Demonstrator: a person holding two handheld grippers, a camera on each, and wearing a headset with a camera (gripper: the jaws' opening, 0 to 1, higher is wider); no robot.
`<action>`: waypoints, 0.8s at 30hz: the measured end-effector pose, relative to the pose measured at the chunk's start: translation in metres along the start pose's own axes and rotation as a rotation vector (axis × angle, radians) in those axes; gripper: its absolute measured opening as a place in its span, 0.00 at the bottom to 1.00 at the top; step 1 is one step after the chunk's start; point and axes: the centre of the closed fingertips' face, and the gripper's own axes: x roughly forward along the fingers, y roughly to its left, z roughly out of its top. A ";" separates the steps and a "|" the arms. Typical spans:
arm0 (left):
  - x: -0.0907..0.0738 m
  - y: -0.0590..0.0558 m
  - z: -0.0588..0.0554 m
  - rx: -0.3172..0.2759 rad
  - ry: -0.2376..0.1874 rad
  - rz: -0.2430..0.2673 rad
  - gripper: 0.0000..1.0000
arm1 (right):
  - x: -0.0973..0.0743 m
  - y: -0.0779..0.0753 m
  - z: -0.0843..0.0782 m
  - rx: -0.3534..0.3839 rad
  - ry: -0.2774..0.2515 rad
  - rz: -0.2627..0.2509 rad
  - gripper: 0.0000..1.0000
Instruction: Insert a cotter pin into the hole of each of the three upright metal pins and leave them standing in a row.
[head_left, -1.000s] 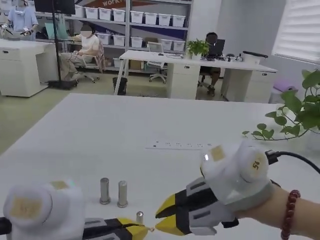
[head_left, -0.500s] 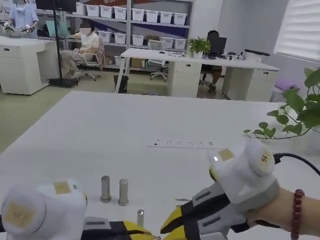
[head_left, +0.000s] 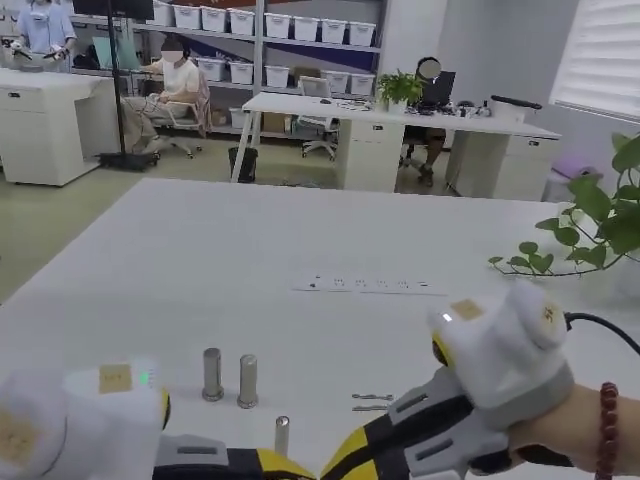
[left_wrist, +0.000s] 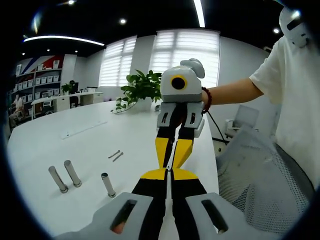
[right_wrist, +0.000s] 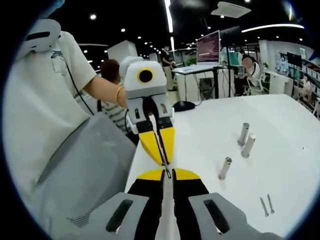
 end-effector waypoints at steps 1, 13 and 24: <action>0.000 0.000 0.000 0.000 -0.001 0.000 0.00 | 0.000 0.000 0.000 -0.003 0.002 0.002 0.06; -0.002 -0.002 0.001 0.000 -0.023 -0.013 0.00 | -0.001 0.004 0.002 -0.016 0.002 0.024 0.04; 0.001 0.008 -0.005 -0.015 0.004 0.051 0.00 | -0.002 -0.003 -0.001 -0.064 0.068 -0.017 0.04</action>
